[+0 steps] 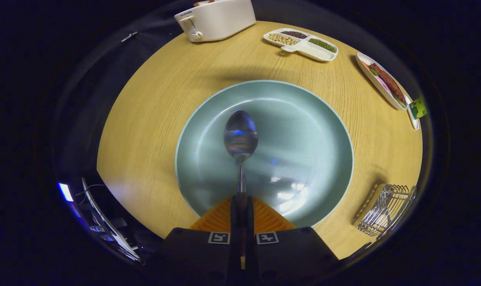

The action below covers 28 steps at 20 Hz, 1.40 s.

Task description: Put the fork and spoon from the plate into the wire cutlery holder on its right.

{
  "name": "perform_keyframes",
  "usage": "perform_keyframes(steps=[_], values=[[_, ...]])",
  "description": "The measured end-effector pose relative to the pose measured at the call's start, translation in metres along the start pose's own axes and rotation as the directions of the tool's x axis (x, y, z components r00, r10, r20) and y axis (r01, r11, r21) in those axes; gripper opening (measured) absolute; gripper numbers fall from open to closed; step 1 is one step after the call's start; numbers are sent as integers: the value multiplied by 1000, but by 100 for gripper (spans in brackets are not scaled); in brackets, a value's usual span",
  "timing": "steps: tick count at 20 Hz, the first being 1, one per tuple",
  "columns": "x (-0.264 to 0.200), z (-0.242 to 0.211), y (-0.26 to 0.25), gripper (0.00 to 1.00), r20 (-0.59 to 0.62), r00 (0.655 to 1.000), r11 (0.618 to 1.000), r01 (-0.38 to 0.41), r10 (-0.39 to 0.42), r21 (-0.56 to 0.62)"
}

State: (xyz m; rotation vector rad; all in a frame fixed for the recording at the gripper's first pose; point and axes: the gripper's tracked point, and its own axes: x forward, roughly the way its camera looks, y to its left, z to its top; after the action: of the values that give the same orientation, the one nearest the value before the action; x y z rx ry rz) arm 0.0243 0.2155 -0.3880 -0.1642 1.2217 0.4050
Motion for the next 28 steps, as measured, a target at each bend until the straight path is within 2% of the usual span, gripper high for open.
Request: perform_keyframes(steps=[3,11,16,22,28], values=[[-15,7,0,9,46,998,998,-39,36,48],[-73,6,-10,9,97,989,991,-118,112,63],[-138,9,-32,9,141,981,990,-138,133,27],[-193,-14,-98,9,114,989,994,-100,95,34],[-203,-59,-181,9,18,1000,993,-16,14,116]])
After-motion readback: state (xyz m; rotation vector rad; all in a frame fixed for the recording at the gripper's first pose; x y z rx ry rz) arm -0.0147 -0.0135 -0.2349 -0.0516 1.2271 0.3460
